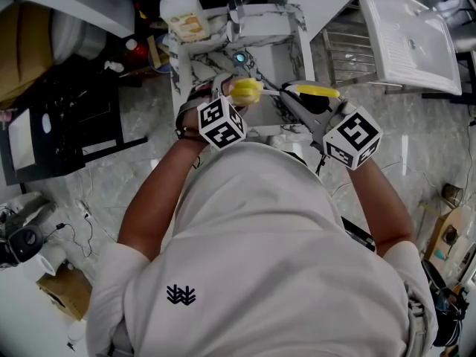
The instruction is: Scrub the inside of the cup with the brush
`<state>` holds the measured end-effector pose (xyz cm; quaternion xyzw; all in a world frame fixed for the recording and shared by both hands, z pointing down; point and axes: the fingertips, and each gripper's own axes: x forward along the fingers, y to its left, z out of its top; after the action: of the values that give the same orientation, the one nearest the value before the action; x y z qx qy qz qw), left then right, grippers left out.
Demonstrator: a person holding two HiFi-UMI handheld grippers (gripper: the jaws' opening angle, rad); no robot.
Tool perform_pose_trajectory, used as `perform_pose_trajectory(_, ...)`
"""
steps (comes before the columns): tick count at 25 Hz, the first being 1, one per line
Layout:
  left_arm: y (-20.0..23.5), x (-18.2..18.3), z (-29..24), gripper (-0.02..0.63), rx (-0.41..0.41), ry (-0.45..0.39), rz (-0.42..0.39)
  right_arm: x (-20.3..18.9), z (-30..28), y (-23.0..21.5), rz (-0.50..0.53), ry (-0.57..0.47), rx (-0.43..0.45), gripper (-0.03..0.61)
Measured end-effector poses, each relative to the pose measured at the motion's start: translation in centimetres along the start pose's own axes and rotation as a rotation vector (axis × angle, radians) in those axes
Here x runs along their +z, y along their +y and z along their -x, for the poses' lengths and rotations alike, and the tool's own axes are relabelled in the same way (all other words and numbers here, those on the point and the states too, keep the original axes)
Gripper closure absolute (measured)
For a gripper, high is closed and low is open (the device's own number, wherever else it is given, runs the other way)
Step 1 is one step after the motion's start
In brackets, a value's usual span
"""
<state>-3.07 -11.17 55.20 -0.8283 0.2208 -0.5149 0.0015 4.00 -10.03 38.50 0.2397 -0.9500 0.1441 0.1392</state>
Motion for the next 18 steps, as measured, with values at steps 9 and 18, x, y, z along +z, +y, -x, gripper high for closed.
perform_pose_trajectory(9, 0.3, 0.4, 0.1, 0.236, -0.006, -0.008, 0.01, 2.3, 1.3, 1.7, 0.12, -0.024, 0.029, 0.535)
perform_pose_trajectory(18, -0.5, 2.1, 0.6, 0.238, -0.026, -0.041, -0.046, -0.4, -2.7, 2.8, 0.191, 0.049, 0.088, 0.535)
